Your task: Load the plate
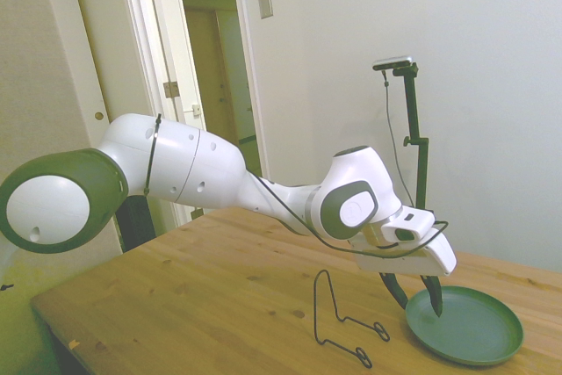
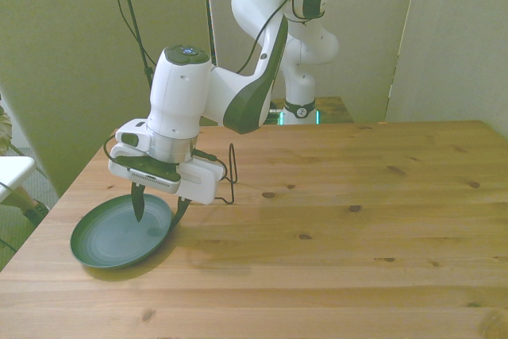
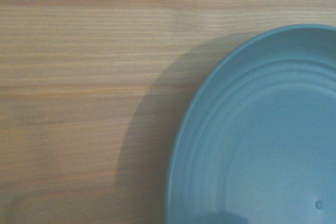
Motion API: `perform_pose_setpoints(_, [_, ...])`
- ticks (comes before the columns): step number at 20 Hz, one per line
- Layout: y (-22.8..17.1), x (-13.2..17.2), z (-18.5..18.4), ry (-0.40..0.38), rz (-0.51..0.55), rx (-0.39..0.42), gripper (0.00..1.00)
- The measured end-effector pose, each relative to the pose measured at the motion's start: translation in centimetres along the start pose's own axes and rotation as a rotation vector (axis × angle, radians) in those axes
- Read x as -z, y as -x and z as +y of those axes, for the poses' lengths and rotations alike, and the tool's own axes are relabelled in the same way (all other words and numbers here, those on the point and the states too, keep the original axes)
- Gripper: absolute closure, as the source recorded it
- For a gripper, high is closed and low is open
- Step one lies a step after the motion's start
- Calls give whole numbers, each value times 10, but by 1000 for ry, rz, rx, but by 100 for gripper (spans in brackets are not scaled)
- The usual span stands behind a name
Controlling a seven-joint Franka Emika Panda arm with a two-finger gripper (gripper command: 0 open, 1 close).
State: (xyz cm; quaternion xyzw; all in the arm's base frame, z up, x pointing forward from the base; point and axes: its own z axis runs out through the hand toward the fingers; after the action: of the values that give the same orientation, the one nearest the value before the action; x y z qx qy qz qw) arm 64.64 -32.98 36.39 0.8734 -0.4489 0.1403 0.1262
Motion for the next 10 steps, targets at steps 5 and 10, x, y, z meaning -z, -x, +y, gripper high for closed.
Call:
perform_pose_setpoints(5, [3,-4,0,4,1,5,100])
perform_pose_setpoints(10, [9,-10,0,9,-8,9,100])
